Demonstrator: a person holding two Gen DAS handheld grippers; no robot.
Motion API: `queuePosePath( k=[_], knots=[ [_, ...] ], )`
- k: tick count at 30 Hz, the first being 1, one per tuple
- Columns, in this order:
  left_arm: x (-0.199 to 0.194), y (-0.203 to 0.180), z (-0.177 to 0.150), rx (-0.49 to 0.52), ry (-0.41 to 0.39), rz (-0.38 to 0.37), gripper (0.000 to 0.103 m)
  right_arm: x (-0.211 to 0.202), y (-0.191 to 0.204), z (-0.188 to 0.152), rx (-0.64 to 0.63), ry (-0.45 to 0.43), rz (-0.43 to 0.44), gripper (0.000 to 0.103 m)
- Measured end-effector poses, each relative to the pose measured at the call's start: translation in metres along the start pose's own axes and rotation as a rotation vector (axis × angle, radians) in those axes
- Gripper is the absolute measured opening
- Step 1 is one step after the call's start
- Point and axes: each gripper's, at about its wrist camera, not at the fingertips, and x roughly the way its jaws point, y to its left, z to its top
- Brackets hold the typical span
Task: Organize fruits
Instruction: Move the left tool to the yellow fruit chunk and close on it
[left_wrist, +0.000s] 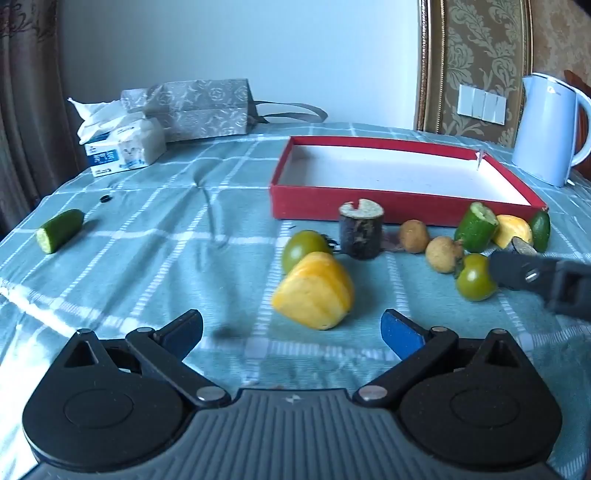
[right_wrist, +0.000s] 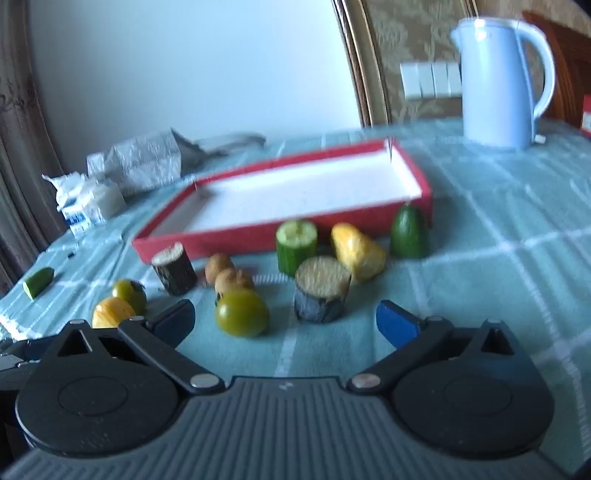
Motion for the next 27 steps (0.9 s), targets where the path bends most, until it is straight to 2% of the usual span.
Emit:
queuePosePath(
  k=[3,9,14,20,27],
  knots=[
    [-0.003,0.012,0.001,-0.028,-0.013,0.013,0.103,-0.010,0.003,-0.002,-0.027,-0.058,-0.026,0.103],
    [-0.003,0.037,0.006,-0.103,-0.026,0.001,0.103,-0.021,-0.007,-0.006,-0.025,-0.093,-0.073,0.103],
    [-0.005,0.042,0.007,-0.180,-0.041,-0.020,0.103,-0.029,-0.011,-0.012,-0.060,-0.113,-0.103,0.103],
    [-0.015,0.035,0.005,-0.141,-0.123,0.049,0.103,-0.029,-0.011,-0.012,-0.082,-0.135,-0.089,0.103],
    [-0.021,0.037,0.005,-0.175,-0.171,0.037,0.103,-0.031,0.000,-0.013,-0.148,-0.176,-0.070,0.103]
  ],
)
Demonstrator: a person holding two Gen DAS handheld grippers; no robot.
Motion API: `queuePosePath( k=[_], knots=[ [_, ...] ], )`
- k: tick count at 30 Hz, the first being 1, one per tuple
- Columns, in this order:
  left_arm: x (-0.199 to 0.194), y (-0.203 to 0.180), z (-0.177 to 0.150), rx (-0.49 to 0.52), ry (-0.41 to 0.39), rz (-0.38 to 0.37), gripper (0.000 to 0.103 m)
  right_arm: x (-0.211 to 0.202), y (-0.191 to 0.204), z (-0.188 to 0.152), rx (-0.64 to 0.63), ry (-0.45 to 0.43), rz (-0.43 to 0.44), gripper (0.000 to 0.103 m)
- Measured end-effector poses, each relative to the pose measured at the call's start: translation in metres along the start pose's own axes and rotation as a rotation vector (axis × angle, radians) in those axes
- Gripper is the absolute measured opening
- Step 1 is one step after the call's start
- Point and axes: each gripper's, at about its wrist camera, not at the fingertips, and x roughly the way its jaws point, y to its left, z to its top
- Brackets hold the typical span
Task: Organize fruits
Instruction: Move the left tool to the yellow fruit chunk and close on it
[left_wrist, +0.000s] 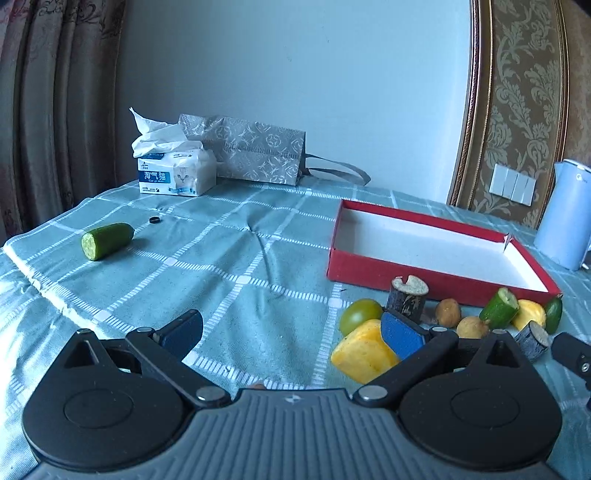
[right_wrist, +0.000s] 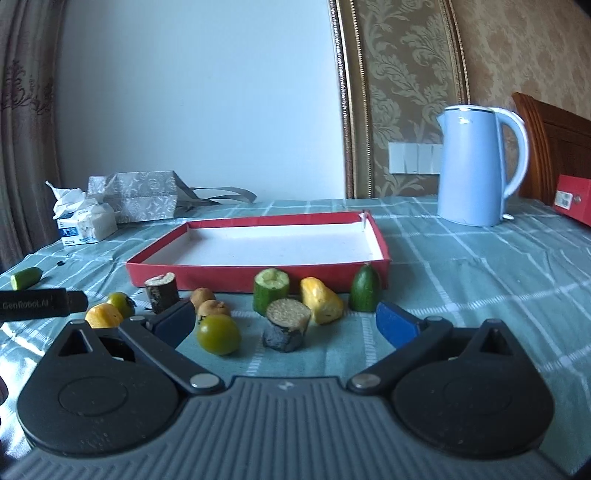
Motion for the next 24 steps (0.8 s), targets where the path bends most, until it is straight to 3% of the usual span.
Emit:
queuePosePath(
  k=[6,15,24],
  knots=[
    [-0.004,-0.003,0.003,-0.019,0.007,-0.013,0.103,0.008,0.002,0.003,0.004,0.036,-0.006,0.103],
    [-0.004,-0.009,0.000,0.034,-0.012,0.038,0.103,0.016,0.003,0.009,0.025,0.095,-0.077,0.103],
    [-0.002,-0.010,-0.006,0.041,0.027,-0.046,0.103,0.013,0.003,0.011,0.043,0.082,-0.081,0.103]
  ],
)
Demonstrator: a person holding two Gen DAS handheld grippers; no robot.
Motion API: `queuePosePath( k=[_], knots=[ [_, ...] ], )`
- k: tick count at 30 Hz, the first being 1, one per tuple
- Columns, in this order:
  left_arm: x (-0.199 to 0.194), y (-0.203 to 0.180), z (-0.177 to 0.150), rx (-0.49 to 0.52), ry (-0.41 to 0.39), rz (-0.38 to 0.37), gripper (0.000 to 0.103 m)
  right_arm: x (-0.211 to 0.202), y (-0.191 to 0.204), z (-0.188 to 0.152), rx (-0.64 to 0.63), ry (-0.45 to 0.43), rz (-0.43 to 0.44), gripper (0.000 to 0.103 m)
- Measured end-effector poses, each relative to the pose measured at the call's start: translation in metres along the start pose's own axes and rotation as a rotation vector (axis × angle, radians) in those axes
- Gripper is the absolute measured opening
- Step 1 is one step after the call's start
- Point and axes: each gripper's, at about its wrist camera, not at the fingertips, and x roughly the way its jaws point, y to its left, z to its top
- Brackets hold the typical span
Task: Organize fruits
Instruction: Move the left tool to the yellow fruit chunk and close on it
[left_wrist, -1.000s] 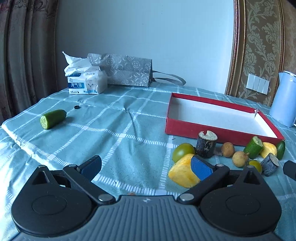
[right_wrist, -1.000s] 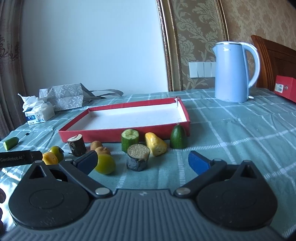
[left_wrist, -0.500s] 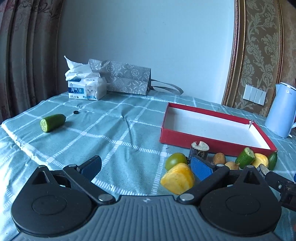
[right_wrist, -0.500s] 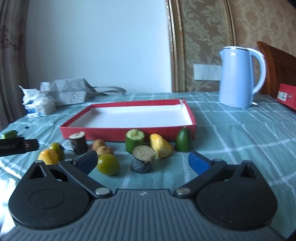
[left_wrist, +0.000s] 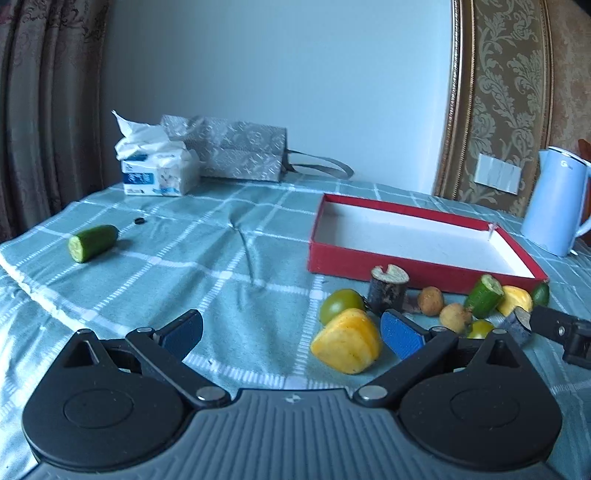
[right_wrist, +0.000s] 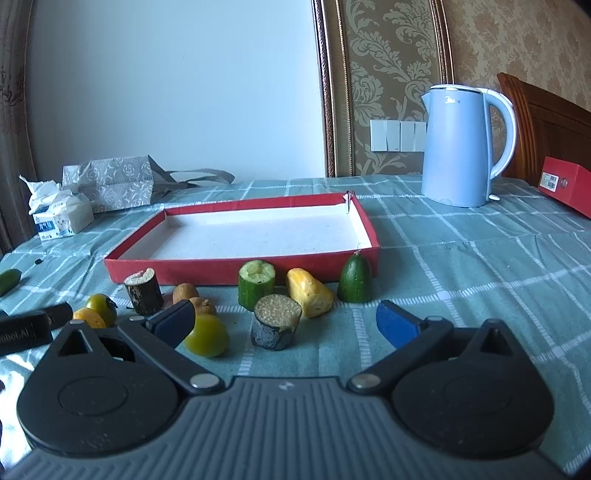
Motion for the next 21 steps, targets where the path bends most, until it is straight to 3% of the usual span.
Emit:
queuePosePath(
  k=[8,16,21],
  knots=[
    [-0.001,0.008,0.000,-0.052,0.018,-0.016,0.103,-0.001,-0.015,-0.002,0.049,-0.016,0.025,0.103],
    [-0.007,-0.002,-0.003,0.049,-0.024,0.038,0.103,0.000,-0.011,-0.003,0.019,-0.009,0.041,0.103],
    [-0.001,-0.005,-0.002,0.055,0.025,0.043,0.103,-0.001,-0.008,-0.005,0.010,-0.019,0.046,0.103]
  ],
)
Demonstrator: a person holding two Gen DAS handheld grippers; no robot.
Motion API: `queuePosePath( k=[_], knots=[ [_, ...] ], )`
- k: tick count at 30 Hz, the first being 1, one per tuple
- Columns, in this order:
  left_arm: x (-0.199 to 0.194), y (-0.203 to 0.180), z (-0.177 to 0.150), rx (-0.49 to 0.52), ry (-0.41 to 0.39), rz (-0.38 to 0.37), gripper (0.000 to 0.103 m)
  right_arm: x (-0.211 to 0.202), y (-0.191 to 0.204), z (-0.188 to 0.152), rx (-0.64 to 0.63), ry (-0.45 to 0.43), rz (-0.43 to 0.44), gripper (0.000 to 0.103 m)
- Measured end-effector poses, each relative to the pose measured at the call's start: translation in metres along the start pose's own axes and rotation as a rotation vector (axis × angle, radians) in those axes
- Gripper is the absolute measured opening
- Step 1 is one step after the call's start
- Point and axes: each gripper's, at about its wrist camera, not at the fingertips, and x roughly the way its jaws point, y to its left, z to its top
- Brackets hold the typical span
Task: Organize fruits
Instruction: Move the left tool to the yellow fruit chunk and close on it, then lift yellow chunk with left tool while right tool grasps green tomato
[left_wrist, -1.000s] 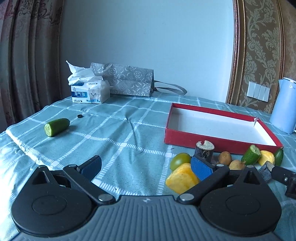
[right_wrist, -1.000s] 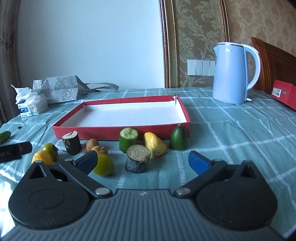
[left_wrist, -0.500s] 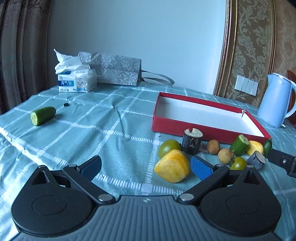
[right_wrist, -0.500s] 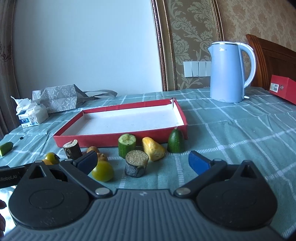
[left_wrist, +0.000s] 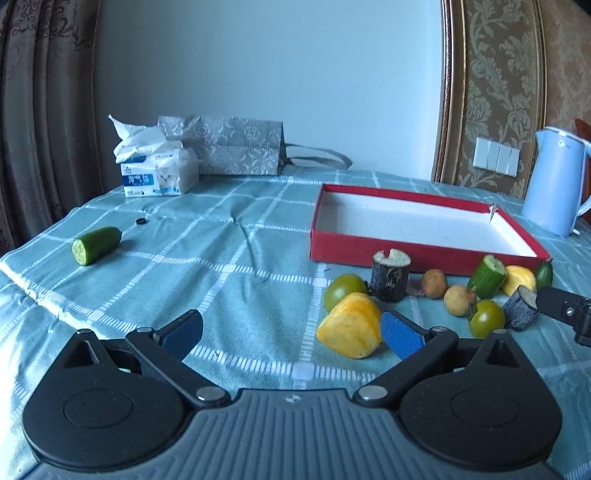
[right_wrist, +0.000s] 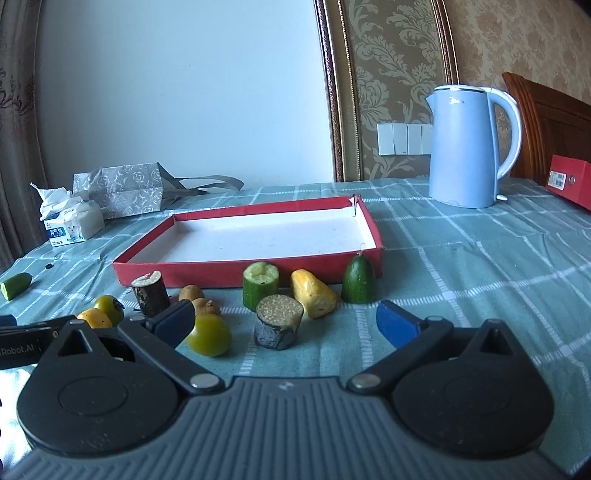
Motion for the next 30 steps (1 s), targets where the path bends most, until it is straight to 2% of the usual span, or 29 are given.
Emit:
queuePosePath(
  k=[4,10,20,21,22,23,24,25,28,30],
  knots=[
    [0.004,-0.001,-0.002,0.009,0.024,0.015,0.103,0.002,-0.001,-0.002,0.008,0.005,0.005,0.103],
    [0.009,-0.001,-0.002,0.009,0.069,-0.005,0.103,0.003,-0.001,-0.004,0.010,0.009,0.005,0.103],
    [0.011,-0.001,-0.003,0.026,0.071,0.000,0.103,0.002,0.000,-0.004,-0.008,-0.004,0.011,0.103],
    [0.011,-0.001,-0.003,0.030,0.064,0.005,0.100,0.001,0.002,-0.004,-0.012,-0.006,0.011,0.103],
    [0.011,-0.001,-0.004,0.037,0.059,0.009,0.086,0.001,0.002,-0.004,-0.014,-0.006,0.011,0.103],
    [0.011,-0.001,-0.004,0.041,0.064,-0.003,0.078,0.001,0.002,-0.004,-0.014,-0.004,0.012,0.103],
    [0.011,0.000,-0.004,0.034,0.069,-0.031,0.061,0.001,0.001,-0.004,-0.012,-0.004,0.012,0.103],
    [0.012,0.002,-0.004,0.027,0.084,-0.057,0.052,0.001,0.001,-0.004,-0.009,-0.005,0.013,0.103],
    [0.014,0.007,-0.008,0.027,0.097,-0.128,0.052,0.001,0.000,-0.005,-0.002,-0.005,0.016,0.103],
    [0.013,0.009,-0.008,0.023,0.087,-0.142,0.052,0.000,-0.002,-0.005,0.005,-0.008,0.019,0.103]
  ],
)
